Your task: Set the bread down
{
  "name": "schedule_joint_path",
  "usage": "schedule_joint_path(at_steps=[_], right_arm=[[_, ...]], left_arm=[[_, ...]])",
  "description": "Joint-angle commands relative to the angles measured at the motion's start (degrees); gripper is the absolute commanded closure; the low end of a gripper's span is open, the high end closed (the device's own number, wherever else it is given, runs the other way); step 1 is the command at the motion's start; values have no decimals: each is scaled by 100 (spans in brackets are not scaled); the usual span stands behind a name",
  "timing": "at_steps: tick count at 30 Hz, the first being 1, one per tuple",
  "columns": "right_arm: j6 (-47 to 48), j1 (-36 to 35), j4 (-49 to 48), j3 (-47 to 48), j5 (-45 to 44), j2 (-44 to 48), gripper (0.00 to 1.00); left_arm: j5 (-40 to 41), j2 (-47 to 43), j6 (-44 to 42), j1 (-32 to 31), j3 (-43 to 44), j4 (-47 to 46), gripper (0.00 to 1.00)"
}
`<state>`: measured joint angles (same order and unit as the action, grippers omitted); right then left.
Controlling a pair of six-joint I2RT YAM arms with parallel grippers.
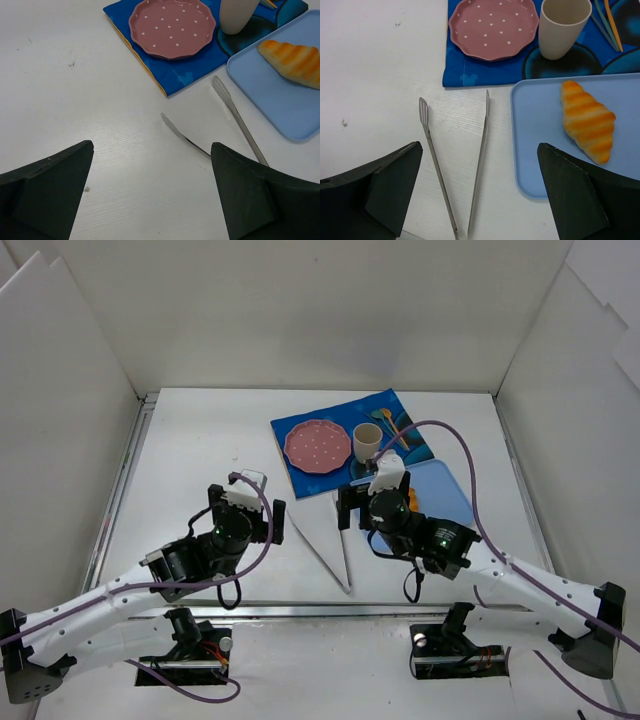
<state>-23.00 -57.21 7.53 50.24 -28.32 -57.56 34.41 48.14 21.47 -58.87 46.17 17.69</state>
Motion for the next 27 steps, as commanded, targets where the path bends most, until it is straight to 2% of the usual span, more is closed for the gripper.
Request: schedule_joint_path(at_steps=[1,5,9,15,22,25,27], right_arm=[[120,-71,-199,355,-96,-317,2],[472,-53,-199,451,579,-861,2],[560,-53,134,863,853,-1624,2],[797,-53,486,857,1828,-1706,2],[719,-53,557,637,1979,-1820,2],[631,-45,557,531,2058,-2083,2],[569,-53,548,452,1954,-2319,2]], left_arm=[[206,-147,-38,-19,243,-310,0],[320,-208,-20,-19,191,-319,0],[654,-147,76,-19,15,-530,0],[628,29,190,-19,120,-442,0],[741,-85,252,-19,67,-442,0],[1205,-147,400,-19,111,-180,0],[1409,-173,690,165,251,338,0]])
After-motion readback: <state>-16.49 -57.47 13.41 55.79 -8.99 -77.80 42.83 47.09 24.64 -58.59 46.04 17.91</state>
